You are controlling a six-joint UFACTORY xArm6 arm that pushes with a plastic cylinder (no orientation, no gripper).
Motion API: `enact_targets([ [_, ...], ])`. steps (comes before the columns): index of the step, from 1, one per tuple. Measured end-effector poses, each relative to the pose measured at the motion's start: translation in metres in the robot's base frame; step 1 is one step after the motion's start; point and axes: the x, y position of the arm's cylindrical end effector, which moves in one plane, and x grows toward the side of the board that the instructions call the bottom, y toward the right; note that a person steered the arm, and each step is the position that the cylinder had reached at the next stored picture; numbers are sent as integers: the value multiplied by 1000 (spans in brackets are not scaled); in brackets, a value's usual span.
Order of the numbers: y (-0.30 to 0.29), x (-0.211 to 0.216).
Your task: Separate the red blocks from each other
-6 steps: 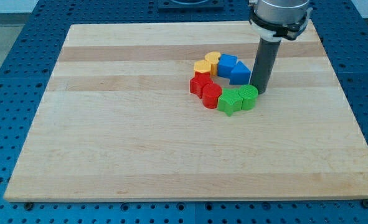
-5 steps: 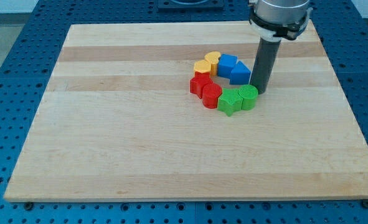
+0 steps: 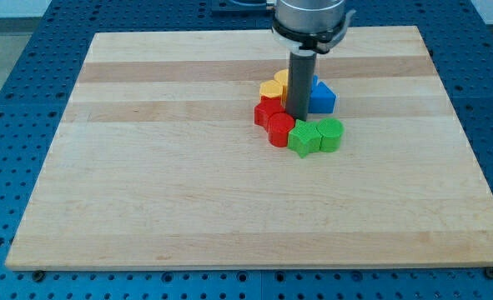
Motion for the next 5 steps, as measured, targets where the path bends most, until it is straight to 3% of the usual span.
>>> enact_targets([
  [5, -75, -19],
])
